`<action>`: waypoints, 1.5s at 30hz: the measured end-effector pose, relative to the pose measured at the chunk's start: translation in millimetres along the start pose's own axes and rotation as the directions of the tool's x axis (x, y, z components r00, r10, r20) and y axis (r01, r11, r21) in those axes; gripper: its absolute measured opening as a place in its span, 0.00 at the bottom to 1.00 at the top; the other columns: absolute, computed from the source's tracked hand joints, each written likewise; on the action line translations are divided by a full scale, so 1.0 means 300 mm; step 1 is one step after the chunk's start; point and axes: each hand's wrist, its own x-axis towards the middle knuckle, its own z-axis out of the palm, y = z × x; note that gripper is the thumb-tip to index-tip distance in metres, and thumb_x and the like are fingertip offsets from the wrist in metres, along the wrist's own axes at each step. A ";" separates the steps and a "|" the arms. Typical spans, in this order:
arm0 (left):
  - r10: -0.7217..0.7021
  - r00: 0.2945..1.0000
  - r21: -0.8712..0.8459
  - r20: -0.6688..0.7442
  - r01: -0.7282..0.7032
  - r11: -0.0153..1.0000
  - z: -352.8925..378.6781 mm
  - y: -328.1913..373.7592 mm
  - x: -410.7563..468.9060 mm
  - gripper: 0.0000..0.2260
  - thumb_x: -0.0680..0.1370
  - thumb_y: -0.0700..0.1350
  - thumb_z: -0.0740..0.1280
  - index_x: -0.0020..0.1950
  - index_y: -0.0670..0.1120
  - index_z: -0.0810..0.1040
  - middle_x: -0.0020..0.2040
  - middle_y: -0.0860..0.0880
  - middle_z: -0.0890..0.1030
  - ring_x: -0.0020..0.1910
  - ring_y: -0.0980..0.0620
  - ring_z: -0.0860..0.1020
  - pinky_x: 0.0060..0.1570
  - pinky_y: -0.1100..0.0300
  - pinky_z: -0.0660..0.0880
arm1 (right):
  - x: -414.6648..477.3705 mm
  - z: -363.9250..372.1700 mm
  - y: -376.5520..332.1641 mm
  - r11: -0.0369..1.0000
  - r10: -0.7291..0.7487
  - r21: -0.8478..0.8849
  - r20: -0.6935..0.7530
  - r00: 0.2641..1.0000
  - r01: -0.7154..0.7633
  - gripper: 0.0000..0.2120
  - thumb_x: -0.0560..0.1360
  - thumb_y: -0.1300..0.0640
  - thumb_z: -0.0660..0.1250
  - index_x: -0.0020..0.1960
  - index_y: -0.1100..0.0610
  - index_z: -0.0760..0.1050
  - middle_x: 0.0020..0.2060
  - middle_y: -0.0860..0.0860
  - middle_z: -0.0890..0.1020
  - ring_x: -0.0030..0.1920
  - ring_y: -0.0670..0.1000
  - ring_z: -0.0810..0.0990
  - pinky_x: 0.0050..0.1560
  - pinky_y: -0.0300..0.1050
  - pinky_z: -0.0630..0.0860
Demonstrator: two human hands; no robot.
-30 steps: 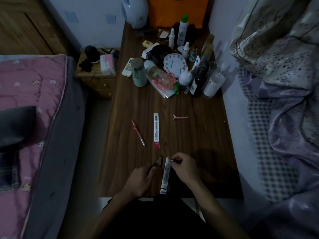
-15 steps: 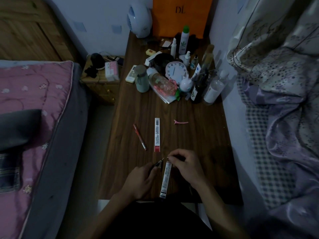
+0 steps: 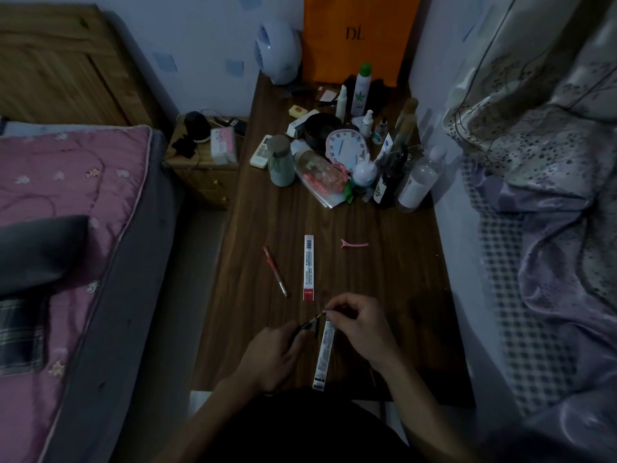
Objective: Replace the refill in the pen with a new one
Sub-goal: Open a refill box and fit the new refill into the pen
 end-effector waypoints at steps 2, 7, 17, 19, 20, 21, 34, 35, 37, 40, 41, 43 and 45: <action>0.000 1.000 0.004 -0.005 0.000 1.000 -0.002 -0.002 0.000 0.14 0.82 0.52 0.57 0.46 0.45 0.75 0.39 0.45 0.83 0.40 0.44 0.81 0.41 0.47 0.74 | 0.001 -0.002 0.000 1.000 -0.006 -0.004 0.021 1.000 0.007 0.11 0.74 0.60 0.71 0.42 0.43 0.82 0.43 0.42 0.85 0.45 0.42 0.84 0.42 0.37 0.80; 0.019 1.000 0.034 0.001 -0.019 0.999 -0.005 -0.009 0.002 0.14 0.81 0.53 0.57 0.44 0.46 0.73 0.37 0.45 0.82 0.39 0.44 0.80 0.39 0.48 0.74 | 0.003 -0.005 -0.006 0.998 -0.042 -0.041 0.087 0.995 0.046 0.10 0.74 0.61 0.71 0.43 0.44 0.81 0.44 0.41 0.84 0.46 0.42 0.83 0.42 0.29 0.77; 0.064 0.997 0.101 0.036 -0.067 0.993 -0.007 -0.022 0.006 0.14 0.80 0.56 0.56 0.46 0.48 0.74 0.38 0.46 0.82 0.38 0.45 0.80 0.37 0.50 0.74 | 0.013 0.003 -0.010 0.973 -0.058 -0.210 0.182 0.982 0.096 0.11 0.74 0.56 0.72 0.40 0.39 0.80 0.43 0.38 0.83 0.45 0.40 0.81 0.40 0.32 0.77; 0.057 0.997 0.099 0.050 -0.062 0.993 -0.007 -0.024 0.005 0.13 0.81 0.55 0.56 0.47 0.49 0.75 0.38 0.47 0.82 0.38 0.46 0.80 0.37 0.51 0.74 | 0.015 0.006 -0.007 0.967 -0.037 -0.240 0.186 0.982 0.082 0.09 0.74 0.54 0.71 0.40 0.40 0.79 0.41 0.39 0.83 0.45 0.38 0.81 0.40 0.33 0.76; 0.058 0.997 0.102 0.057 -0.063 0.993 -0.007 -0.025 0.005 0.13 0.81 0.55 0.56 0.47 0.49 0.75 0.38 0.47 0.82 0.38 0.47 0.80 0.37 0.51 0.74 | 0.015 0.008 -0.008 0.966 -0.021 -0.250 0.190 0.982 0.069 0.08 0.75 0.53 0.71 0.41 0.41 0.79 0.40 0.41 0.83 0.45 0.38 0.81 0.42 0.34 0.75; 0.061 0.996 0.105 0.060 -0.067 0.992 -0.006 -0.025 0.005 0.13 0.81 0.55 0.56 0.48 0.49 0.75 0.38 0.47 0.82 0.38 0.47 0.80 0.38 0.52 0.74 | 0.016 0.011 -0.005 0.966 -0.006 -0.253 0.193 0.981 0.056 0.06 0.75 0.52 0.70 0.41 0.42 0.80 0.40 0.42 0.84 0.44 0.39 0.81 0.43 0.36 0.76; 0.050 0.998 0.079 0.041 -0.053 0.995 0.000 -0.020 0.014 0.13 0.81 0.54 0.56 0.50 0.48 0.76 0.41 0.45 0.83 0.42 0.44 0.81 0.40 0.48 0.74 | 0.004 -0.004 -0.005 1.000 -0.007 -0.001 0.159 0.987 0.007 0.12 0.73 0.57 0.73 0.48 0.40 0.82 0.47 0.43 0.84 0.50 0.43 0.82 0.48 0.37 0.80; 0.044 0.998 0.061 0.044 -0.047 0.997 0.000 -0.018 0.015 0.13 0.81 0.54 0.57 0.49 0.47 0.75 0.41 0.45 0.83 0.42 0.44 0.80 0.40 0.49 0.74 | 0.004 -0.003 -0.003 1.000 0.001 0.005 0.168 0.986 -0.002 0.12 0.73 0.58 0.72 0.48 0.41 0.82 0.47 0.43 0.84 0.50 0.43 0.83 0.49 0.38 0.80; 0.038 0.998 -0.014 0.048 -0.038 0.999 -0.001 -0.011 0.015 0.12 0.81 0.52 0.58 0.45 0.47 0.74 0.38 0.45 0.82 0.39 0.45 0.79 0.37 0.52 0.71 | 0.002 0.000 0.001 0.999 0.016 0.033 0.174 0.985 -0.022 0.11 0.73 0.59 0.72 0.47 0.43 0.83 0.47 0.45 0.85 0.50 0.44 0.83 0.48 0.40 0.80; 0.031 0.998 -0.069 0.050 -0.027 0.997 -0.004 -0.004 0.012 0.12 0.82 0.51 0.58 0.43 0.47 0.74 0.36 0.45 0.81 0.36 0.47 0.78 0.36 0.54 0.68 | 0.002 0.006 0.004 0.996 0.045 0.073 0.164 0.985 -0.058 0.10 0.74 0.61 0.71 0.46 0.45 0.83 0.44 0.46 0.85 0.46 0.44 0.84 0.44 0.38 0.79; 0.031 0.998 -0.074 0.050 -0.028 0.997 -0.003 -0.004 0.011 0.12 0.82 0.51 0.58 0.44 0.47 0.75 0.36 0.45 0.81 0.36 0.47 0.78 0.36 0.55 0.68 | 0.002 0.007 0.002 0.995 0.059 0.071 0.161 0.985 -0.071 0.10 0.74 0.60 0.71 0.46 0.45 0.83 0.43 0.45 0.85 0.45 0.44 0.84 0.43 0.37 0.79; 0.037 0.998 -0.085 0.051 -0.033 0.996 -0.002 -0.001 0.009 0.11 0.82 0.50 0.58 0.45 0.48 0.75 0.36 0.45 0.81 0.36 0.47 0.78 0.36 0.55 0.68 | 0.004 0.011 -0.002 0.994 0.079 0.064 0.158 0.984 -0.090 0.08 0.74 0.59 0.71 0.45 0.45 0.83 0.42 0.45 0.85 0.42 0.42 0.83 0.42 0.36 0.78; 0.034 0.998 -0.106 0.058 -0.028 0.994 -0.001 0.002 0.009 0.11 0.82 0.50 0.58 0.44 0.48 0.75 0.37 0.45 0.81 0.37 0.47 0.78 0.36 0.55 0.68 | 0.005 0.019 -0.006 0.992 0.095 0.066 0.157 0.983 -0.106 0.07 0.74 0.58 0.71 0.44 0.45 0.82 0.40 0.44 0.85 0.39 0.41 0.82 0.41 0.36 0.77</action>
